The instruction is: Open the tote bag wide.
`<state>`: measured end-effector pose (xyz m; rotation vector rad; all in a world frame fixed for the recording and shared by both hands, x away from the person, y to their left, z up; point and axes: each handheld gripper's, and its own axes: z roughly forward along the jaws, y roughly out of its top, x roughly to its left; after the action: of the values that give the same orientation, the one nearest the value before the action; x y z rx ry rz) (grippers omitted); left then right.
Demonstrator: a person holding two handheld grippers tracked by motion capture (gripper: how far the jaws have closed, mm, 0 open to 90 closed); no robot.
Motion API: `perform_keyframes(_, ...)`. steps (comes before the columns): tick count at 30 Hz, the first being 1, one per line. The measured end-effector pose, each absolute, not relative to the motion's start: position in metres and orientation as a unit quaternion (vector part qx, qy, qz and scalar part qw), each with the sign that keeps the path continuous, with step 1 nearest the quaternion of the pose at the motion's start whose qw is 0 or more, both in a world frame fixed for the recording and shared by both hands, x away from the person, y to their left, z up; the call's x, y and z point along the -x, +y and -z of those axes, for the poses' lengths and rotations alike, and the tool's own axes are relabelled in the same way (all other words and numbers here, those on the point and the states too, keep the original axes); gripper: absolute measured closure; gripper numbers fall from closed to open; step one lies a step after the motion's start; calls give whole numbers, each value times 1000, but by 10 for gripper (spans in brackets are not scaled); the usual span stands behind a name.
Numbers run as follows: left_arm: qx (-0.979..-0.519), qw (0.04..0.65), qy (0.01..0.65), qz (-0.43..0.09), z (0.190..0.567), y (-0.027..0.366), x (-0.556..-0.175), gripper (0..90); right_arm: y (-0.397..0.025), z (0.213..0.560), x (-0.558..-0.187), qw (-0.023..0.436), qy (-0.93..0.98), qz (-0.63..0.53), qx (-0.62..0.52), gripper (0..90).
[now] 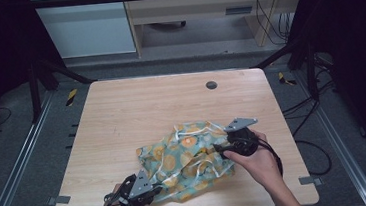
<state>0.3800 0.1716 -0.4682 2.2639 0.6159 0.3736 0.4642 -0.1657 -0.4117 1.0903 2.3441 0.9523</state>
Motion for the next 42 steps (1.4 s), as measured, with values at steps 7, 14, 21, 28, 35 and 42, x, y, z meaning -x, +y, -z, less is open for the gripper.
perform_keyframes(7, -876, 370, 263, -166, 469, 176, -396, 857, -171, 420, -463, 200, 847, -331, -366, 660)
perform_keyframes(14, -869, 370, 274, -180, 466, 178, -409, 856, -174, 417, -470, 205, 829, -376, -360, 730)
perform_keyframes(21, -861, 378, 286, -185, 464, 179, -419, 856, -174, 420, -482, 199, 829, -381, -357, 854)
perform_keyframes(28, -854, 385, 295, -188, 461, 178, -426, 842, -176, 421, -488, 200, 822, -392, -361, 895)
perform_keyframes(35, -858, 376, 301, -181, 466, 173, -437, 837, -179, 433, -504, 194, 823, -375, -380, 899)
perform_keyframes(42, -867, 357, 303, -173, 477, 176, -441, 845, -185, 448, -514, 188, 830, -348, -393, 900)
